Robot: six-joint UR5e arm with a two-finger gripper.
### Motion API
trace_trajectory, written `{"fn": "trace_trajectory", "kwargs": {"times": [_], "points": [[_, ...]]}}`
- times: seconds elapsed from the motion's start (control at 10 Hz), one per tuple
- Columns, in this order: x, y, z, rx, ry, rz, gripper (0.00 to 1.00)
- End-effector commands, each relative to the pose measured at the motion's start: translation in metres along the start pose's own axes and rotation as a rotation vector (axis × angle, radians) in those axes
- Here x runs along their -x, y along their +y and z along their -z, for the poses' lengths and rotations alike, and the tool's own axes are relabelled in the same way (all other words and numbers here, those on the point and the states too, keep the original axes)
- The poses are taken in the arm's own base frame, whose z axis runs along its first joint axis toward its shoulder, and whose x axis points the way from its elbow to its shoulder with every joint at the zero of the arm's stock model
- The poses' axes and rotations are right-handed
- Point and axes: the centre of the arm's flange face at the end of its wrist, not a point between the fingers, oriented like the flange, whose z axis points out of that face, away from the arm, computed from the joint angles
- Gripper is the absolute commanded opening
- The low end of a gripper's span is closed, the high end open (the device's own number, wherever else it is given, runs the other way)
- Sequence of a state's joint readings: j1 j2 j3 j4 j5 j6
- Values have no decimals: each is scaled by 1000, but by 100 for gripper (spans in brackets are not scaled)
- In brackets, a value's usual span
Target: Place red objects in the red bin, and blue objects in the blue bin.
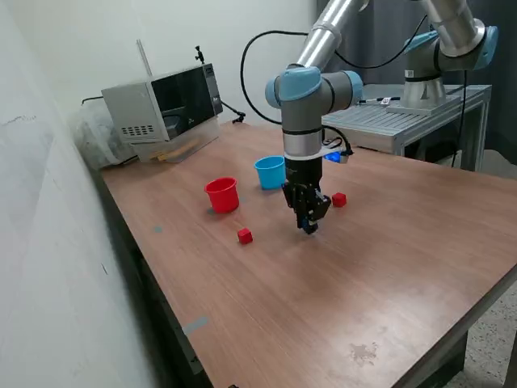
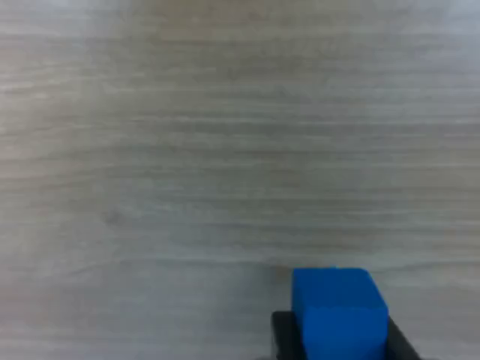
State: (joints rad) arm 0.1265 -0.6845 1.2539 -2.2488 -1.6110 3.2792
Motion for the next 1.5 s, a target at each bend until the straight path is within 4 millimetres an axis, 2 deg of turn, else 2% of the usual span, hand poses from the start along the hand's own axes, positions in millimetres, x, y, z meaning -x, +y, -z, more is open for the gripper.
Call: {"fn": "trace_trajectory", "kwargs": {"times": [0.0, 0.2, 0.4, 0.5, 0.7, 0.8, 0.9, 1.0, 1.1, 1.4], "points": [[-3, -5, 73, 42, 1, 15, 0], [2, -33, 111, 5, -7, 19, 0], [19, -53, 143, 21, -7, 33, 0], [71, -50, 132, -7, -20, -26, 0], [211, -50, 108, -65, -41, -228, 0], [249, -55, 100, -84, -42, -260, 0], [277, -57, 97, -89, -43, -274, 0], [296, -59, 95, -93, -45, -295, 0], [305, -63, 92, -101, -44, -301, 0], [296, -76, 78, -138, -37, -290, 0]]}}
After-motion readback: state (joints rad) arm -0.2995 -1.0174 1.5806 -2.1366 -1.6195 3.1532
